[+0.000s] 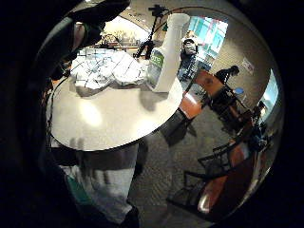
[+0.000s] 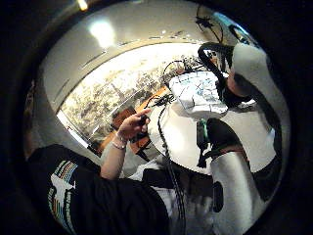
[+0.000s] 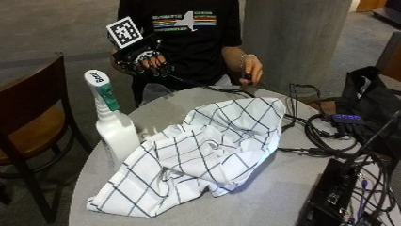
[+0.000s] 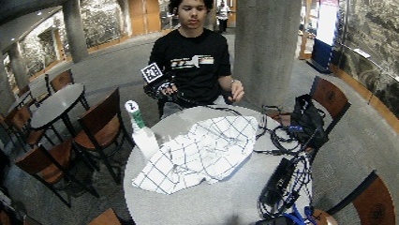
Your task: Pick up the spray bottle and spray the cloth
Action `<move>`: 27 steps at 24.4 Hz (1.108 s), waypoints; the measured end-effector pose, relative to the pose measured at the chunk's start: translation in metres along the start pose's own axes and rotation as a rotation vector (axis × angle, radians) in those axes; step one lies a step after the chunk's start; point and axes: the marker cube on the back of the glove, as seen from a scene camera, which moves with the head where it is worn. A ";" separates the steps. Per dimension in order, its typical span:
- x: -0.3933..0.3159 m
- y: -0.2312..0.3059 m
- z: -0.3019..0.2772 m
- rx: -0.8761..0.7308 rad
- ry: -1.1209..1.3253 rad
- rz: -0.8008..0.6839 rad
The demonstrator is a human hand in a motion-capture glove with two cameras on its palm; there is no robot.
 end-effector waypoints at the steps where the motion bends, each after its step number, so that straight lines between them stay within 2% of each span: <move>1: 0.000 0.000 -0.001 -0.004 0.004 0.001; 16: 0.014 0.005 -0.016 0.035 0.039 0.149; 27: 0.005 0.018 -0.025 -0.012 0.061 0.164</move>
